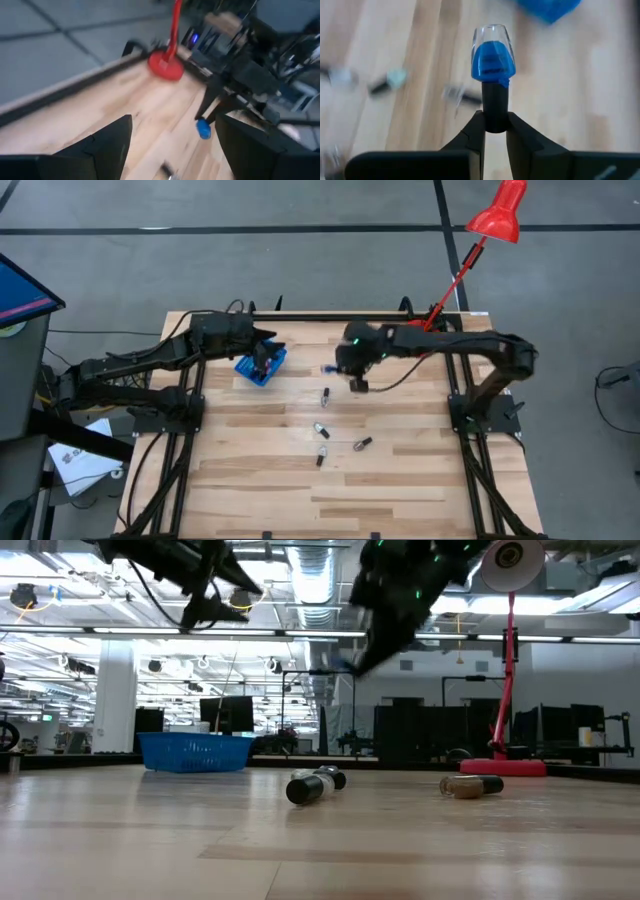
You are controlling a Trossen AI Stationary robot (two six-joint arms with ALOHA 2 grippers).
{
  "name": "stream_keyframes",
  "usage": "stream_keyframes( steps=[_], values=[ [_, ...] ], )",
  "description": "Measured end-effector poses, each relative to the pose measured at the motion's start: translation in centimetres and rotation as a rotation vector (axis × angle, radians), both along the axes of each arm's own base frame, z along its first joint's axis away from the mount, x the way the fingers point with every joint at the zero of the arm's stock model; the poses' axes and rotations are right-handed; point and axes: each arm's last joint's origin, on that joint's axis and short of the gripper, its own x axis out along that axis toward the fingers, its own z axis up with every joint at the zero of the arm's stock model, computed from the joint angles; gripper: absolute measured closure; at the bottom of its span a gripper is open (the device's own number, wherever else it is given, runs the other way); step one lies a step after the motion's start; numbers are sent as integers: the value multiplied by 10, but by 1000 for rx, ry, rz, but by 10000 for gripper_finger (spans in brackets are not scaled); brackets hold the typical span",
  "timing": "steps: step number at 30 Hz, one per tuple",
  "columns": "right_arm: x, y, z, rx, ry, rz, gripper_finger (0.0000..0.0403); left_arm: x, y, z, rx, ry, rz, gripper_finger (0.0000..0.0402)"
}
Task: Pick & Place Nail Polish
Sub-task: Put the blue nail polish bottle into the blue bin
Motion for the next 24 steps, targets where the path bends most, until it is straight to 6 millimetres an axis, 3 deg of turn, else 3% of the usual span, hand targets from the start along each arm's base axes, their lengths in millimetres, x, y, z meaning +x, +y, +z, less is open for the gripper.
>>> stream_keyframes(
  steps=[5, 11, 16, 24],
  values=[
    [-19, -13, 49, 7, -246, -91, 363, 5, -1, 23, 188, -183, -35, 121],
    [-36, -13, 86, 4, -440, -143, 363, 11, -7, 43, 424, -327, -84, 121],
    [-41, -8, 103, 6, -548, -146, 363, 27, -7, 44, 498, -418, -138, 121],
    [-36, 4, 108, 28, -596, -117, 363, 59, -4, 27, 508, -475, -180, 121]
  ],
)
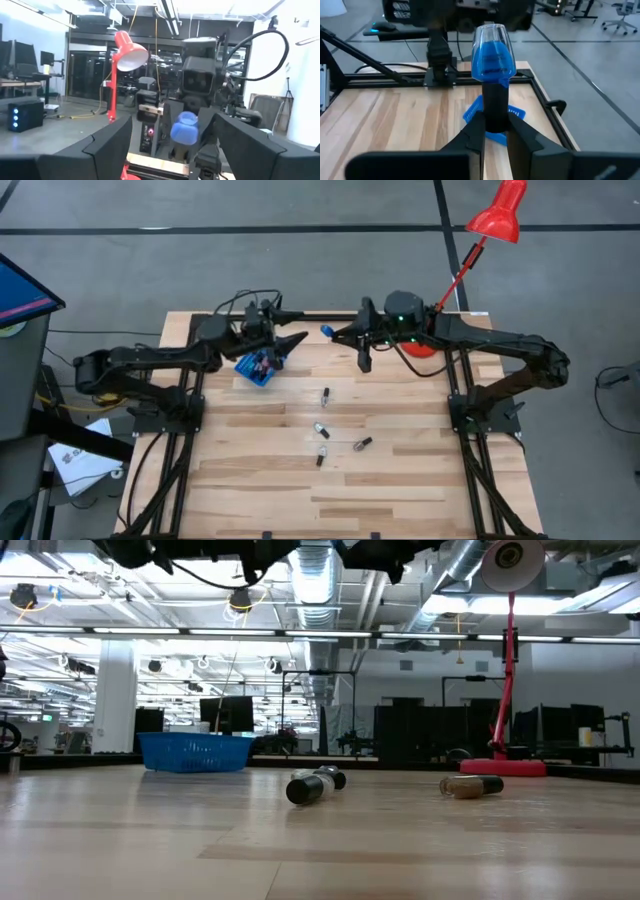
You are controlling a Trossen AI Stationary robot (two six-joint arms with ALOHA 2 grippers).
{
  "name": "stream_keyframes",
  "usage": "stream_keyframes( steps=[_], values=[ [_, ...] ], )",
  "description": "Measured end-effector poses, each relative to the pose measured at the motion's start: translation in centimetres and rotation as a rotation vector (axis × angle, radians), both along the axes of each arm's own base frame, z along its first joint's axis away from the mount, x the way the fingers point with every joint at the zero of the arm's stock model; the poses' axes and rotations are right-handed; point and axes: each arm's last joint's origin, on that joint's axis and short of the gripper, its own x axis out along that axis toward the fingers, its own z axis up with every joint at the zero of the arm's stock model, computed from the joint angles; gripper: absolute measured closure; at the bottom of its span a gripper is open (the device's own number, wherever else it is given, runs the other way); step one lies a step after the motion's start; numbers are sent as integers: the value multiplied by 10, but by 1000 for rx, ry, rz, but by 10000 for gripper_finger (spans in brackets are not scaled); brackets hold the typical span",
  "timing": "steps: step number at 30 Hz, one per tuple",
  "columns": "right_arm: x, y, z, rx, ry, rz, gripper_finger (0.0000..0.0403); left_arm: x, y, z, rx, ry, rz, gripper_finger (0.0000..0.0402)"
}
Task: Pick & Place Nail Polish
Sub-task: Put the blue nail polish bottle into the blue bin
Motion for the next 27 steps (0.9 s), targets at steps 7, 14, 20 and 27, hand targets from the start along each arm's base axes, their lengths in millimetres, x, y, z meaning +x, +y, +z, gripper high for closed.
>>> stream_keyframes(
  steps=[7, 14, 20, 27],
  values=[
    [3, 7, 3, 3, -27, 19, 363, 13, -5, -8, -6, -26, -62, 114],
    [3, 7, 5, 3, -51, 16, 363, 16, -11, -8, -4, -42, -79, 89],
    [5, 9, 5, 1, -59, 25, 363, 17, -11, -8, -25, -47, -75, 85],
    [16, 19, 0, 1, -67, 63, 363, 17, -12, -8, -39, -58, -78, 85]
  ],
)
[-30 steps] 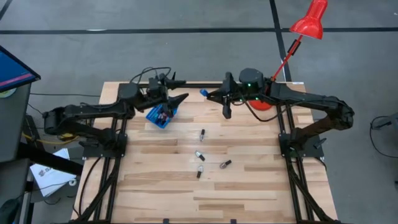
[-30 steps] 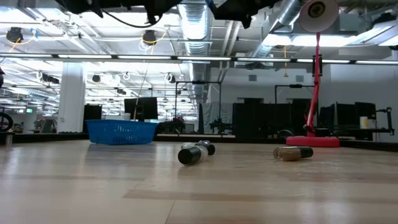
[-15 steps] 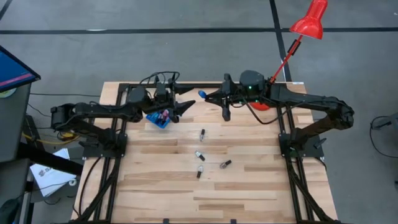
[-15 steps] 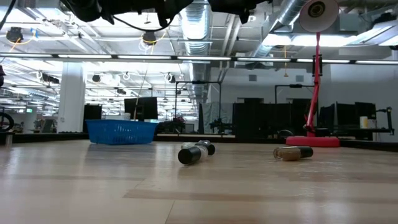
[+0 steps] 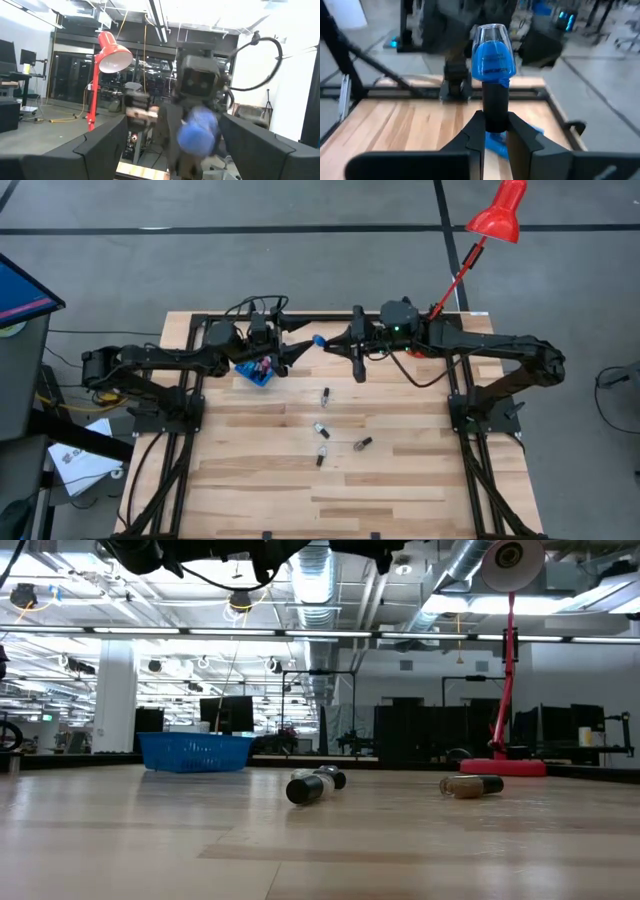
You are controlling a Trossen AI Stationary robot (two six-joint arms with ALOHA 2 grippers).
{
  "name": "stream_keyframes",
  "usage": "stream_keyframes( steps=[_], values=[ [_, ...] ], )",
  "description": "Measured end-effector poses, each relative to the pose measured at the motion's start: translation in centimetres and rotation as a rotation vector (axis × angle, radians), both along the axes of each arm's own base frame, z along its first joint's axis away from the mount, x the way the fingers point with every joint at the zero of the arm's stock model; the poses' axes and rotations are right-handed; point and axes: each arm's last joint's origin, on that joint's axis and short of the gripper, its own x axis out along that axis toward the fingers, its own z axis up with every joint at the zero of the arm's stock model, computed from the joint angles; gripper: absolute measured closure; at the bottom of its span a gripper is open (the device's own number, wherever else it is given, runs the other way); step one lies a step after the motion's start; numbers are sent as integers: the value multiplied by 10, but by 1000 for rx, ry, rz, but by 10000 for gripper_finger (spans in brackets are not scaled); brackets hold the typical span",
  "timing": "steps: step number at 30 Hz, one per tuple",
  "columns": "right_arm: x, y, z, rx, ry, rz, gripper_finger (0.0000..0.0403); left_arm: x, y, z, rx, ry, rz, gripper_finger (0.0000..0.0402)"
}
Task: Pick & Place Nail Polish
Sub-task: Put the blue nail polish bottle into the blue bin
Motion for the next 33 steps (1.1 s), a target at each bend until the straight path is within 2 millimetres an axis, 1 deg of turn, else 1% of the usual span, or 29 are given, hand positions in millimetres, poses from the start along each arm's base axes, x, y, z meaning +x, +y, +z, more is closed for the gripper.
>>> stream_keyframes(
  steps=[4, 14, 18, 21, 24, 33],
  values=[
    [0, 2, 2, -3, -14, 6, 363, 1, -4, 0, 1, 0, -14, 85],
    [1, 1, 5, 1, -49, 3, 363, 1, -5, 0, 3, 1, -18, 91],
    [1, 1, 5, 0, -52, 3, 363, 16, -2, -6, 5, 31, -41, 92],
    [1, 1, 4, 1, -45, 3, 363, 27, 0, -2, 26, 26, -66, 92],
    [1, 1, 4, 1, -41, 3, 363, 33, 1, 0, 49, 25, -64, 92],
    [1, 1, 3, -3, -26, 5, 363, 26, -1, 11, 81, -13, -61, 95]
  ],
)
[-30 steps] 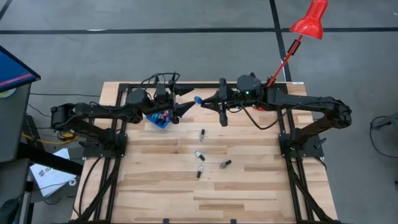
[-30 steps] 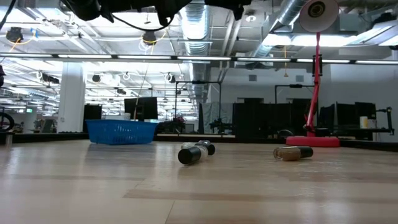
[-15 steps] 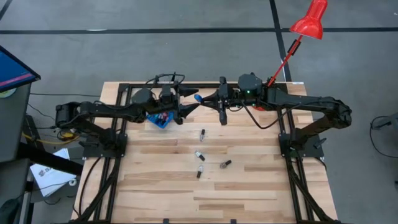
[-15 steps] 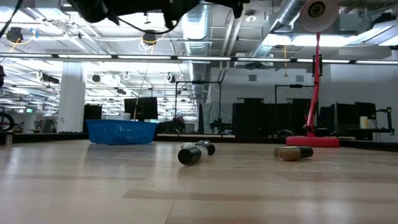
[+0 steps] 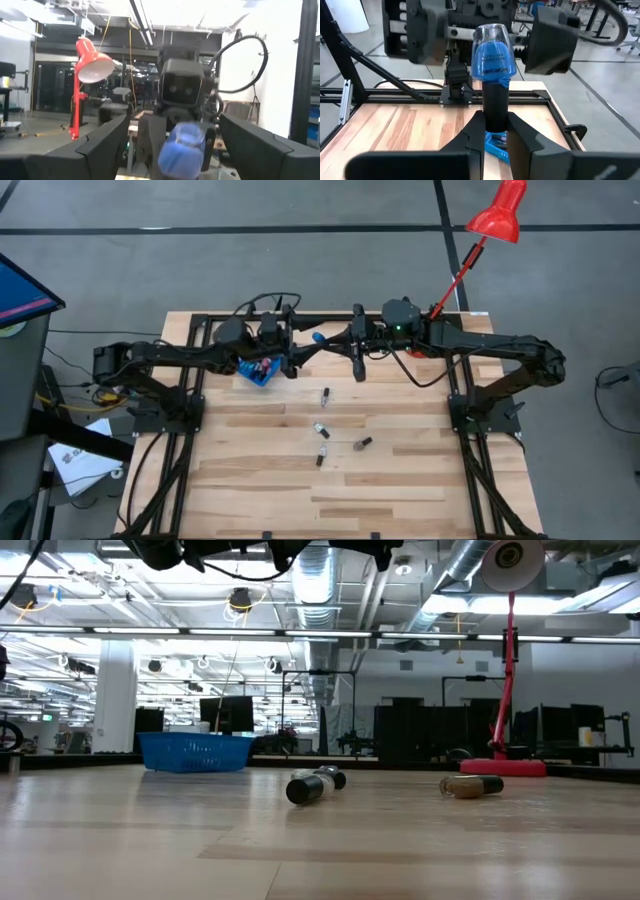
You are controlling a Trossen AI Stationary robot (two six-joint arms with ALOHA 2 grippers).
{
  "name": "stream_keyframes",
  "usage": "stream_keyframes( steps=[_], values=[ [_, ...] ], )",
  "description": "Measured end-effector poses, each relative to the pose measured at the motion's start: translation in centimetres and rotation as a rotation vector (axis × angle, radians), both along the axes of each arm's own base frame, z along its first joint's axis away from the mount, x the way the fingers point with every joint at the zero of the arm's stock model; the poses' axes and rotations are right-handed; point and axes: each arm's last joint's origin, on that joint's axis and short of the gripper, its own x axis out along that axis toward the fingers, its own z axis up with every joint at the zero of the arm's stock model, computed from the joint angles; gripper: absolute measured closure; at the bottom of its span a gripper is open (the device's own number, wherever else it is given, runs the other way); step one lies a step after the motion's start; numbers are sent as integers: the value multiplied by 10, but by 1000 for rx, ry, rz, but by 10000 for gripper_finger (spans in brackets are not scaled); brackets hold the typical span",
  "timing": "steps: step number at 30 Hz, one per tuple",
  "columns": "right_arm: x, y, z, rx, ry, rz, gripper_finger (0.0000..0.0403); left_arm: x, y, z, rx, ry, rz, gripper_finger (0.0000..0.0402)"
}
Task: Pick & Place Nail Polish
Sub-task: Put the blue nail polish bottle into the blue bin
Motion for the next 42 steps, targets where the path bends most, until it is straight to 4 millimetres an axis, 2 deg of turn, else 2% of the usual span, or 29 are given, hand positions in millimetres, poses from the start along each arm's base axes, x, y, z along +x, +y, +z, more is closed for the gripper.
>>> stream_keyframes(
  steps=[6, 23, 30, 35, 42],
  values=[
    [0, 0, 0, -3, 1, 2, 363, 6, 0, -10, 3, 44, -33, 131],
    [0, 0, -1, 3, 13, 8, 358, 4, -1, -6, 23, 24, -54, 292],
    [0, 1, -1, 9, 13, 23, 351, 4, -1, -6, 21, 23, -54, 295],
    [0, 1, -1, 2, 9, 28, 313, 4, -1, -6, 12, 22, -60, 295],
    [-6, 1, 4, 0, -2, 26, 214, -9, -5, 10, 39, -31, -92, 295]
  ],
)
